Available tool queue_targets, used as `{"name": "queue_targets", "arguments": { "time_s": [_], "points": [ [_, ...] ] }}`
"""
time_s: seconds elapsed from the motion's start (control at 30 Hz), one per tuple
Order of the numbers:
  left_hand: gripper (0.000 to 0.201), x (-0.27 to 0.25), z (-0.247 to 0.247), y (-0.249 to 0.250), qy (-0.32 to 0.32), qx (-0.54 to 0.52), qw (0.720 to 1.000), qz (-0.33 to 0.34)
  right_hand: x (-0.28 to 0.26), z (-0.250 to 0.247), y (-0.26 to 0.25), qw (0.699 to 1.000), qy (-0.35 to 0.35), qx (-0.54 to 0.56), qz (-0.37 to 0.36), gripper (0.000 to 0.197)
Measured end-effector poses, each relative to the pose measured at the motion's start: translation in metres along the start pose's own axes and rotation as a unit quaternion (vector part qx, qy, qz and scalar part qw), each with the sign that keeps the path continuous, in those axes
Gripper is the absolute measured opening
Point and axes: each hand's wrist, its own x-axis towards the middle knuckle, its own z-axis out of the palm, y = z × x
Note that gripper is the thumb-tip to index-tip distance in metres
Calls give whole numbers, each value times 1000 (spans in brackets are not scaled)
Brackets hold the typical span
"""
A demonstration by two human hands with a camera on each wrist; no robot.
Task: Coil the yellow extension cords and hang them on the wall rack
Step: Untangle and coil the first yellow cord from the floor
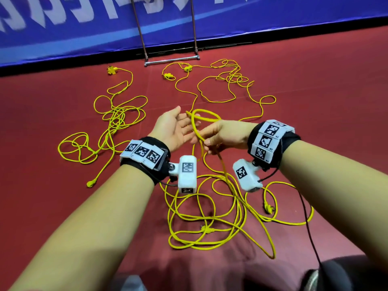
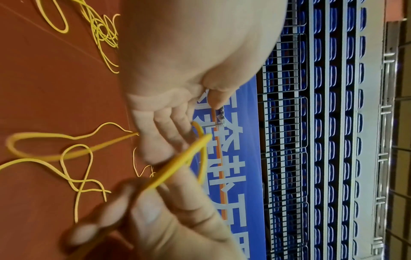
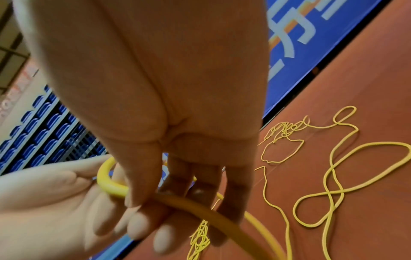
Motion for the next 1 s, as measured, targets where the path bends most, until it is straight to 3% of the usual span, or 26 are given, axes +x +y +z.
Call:
{"name": "queue_targets", "arguments": {
  "time_s": [0.27,0.4,0.53,0.7,0.8,0.9,1.0],
  "points": [
    [15,2,5,-8,25,4,999,33,-2,4,2,993,-12,-108,46,25],
    [17,3,9,-8,32,21,997,68,-4,1,1,996,45,-7,71,25],
    [11,7,8,-14,40,36,994,90,-8,1,-7,987,-4,139,75,14],
    [7,12,3,-17,70,68,986,137,-8,3,-11,978,-37,189,75,13],
    [14,16,2,-20,102,103,975,169,-4,3,-13,973,19,212,94,10],
    [23,21,-1,-22,167,146,953,207,3,2,-11,958,133,226,116,14],
    [29,22,-6,-22,184,139,950,210,8,-9,-2,928,248,259,104,19]
  ]
}}
